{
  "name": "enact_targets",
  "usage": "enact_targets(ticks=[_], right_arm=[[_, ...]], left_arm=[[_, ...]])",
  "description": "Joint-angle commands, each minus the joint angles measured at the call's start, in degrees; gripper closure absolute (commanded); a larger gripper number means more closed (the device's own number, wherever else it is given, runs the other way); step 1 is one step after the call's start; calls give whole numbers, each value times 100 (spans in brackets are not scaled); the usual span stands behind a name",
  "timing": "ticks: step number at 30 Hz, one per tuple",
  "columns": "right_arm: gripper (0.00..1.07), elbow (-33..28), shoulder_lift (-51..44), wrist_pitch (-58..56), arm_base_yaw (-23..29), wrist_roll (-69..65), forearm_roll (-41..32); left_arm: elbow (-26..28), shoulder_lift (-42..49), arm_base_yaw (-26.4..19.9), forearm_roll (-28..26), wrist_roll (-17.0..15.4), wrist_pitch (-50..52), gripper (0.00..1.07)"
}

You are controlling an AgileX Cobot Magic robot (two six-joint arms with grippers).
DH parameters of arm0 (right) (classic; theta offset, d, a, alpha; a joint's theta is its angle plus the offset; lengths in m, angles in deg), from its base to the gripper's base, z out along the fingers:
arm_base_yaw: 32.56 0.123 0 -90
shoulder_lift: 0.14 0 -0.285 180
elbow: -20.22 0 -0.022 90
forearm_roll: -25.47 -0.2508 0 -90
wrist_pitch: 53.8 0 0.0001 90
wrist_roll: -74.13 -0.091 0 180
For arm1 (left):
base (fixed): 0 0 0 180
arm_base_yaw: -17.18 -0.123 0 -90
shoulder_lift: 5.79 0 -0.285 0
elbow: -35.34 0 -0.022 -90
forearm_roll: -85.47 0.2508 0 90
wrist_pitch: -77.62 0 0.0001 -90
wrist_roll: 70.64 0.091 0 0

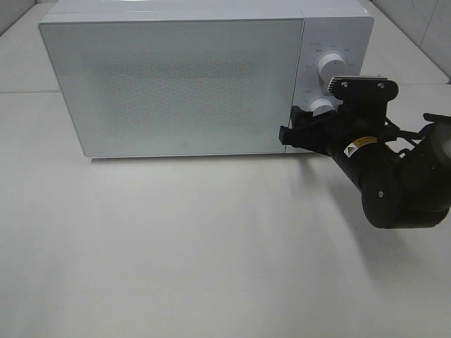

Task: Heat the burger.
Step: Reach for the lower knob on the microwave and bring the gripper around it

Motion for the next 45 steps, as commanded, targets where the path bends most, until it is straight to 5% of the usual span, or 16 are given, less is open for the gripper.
enact_targets(ticks=[1, 7, 10, 13, 15, 25, 37, 45], right_arm=[[36, 97, -11, 602, -17, -6, 115], [48, 97, -11, 607, -17, -6, 115], [68, 97, -11, 602, -17, -6, 115], [72, 97, -11, 602, -17, -6, 115], [88, 97, -11, 602, -17, -6, 115], [90, 97, -11, 602, -17, -521, 143], [90, 97, -11, 602, -17, -5552, 292], [90, 97, -11, 602, -17, -7746, 292]], left_arm=[[-6, 103, -17, -17, -29, 46, 6], [-6, 103, -17, -17, -29, 46, 6], [-6, 103, -17, -17, -29, 46, 6], [-6, 103, -17, -17, -29, 46, 6], [-6, 103, -17, -17, -29, 46, 6], [-6, 103, -17, -17, -29, 46, 6], [-6, 103, -17, -17, -29, 46, 6], [-6, 103, -17, -17, -29, 46, 6]])
